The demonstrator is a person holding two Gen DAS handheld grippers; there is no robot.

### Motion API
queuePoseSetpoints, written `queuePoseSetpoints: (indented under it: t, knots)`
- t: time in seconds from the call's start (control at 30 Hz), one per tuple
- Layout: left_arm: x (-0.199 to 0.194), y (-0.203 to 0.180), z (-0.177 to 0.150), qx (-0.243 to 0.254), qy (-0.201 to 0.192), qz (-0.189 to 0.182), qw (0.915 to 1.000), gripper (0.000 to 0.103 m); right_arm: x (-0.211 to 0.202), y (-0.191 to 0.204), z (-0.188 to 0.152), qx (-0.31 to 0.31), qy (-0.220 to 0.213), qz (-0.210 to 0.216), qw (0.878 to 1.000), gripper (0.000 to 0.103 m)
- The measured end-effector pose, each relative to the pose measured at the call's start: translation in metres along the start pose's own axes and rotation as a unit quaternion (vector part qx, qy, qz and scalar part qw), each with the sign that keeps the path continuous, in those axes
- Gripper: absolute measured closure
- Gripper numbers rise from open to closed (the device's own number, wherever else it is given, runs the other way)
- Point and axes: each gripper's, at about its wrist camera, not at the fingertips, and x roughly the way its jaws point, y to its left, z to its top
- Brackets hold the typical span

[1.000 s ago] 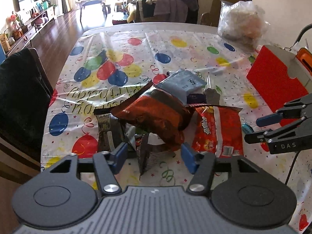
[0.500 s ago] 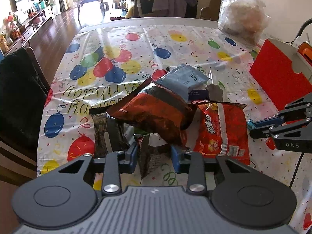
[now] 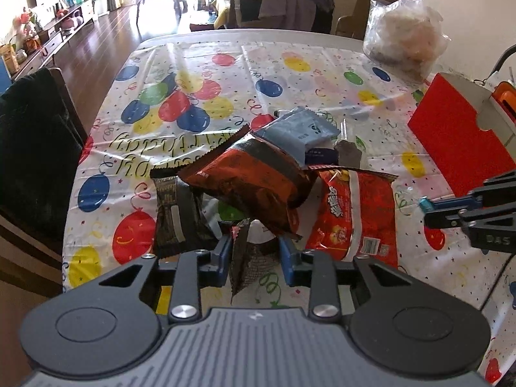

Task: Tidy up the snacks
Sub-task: 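Grasp the dark foil snack with the left gripper while the right gripper grasps the teal candy, then carry the dark foil snack and teal candy over the red box with both grippers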

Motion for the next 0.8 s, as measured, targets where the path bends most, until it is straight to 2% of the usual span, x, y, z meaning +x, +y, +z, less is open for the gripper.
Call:
queuePoseSetpoints:
  t: [0.43,0.8]
  knots:
    - [-0.041,-0.016,0.008,-0.029,-0.013,-0.017,0.9993,0.073,-0.058,-0.014,-0.006,0.027,-0.046,0.018,0.998,0.092]
    - [-0.077,-0.065,0.036,-0.017,-0.051,-0.034,0.9980,0.073,-0.108,-0.053,-0.008,0.039,-0.090,0.009,0.995,0.092]
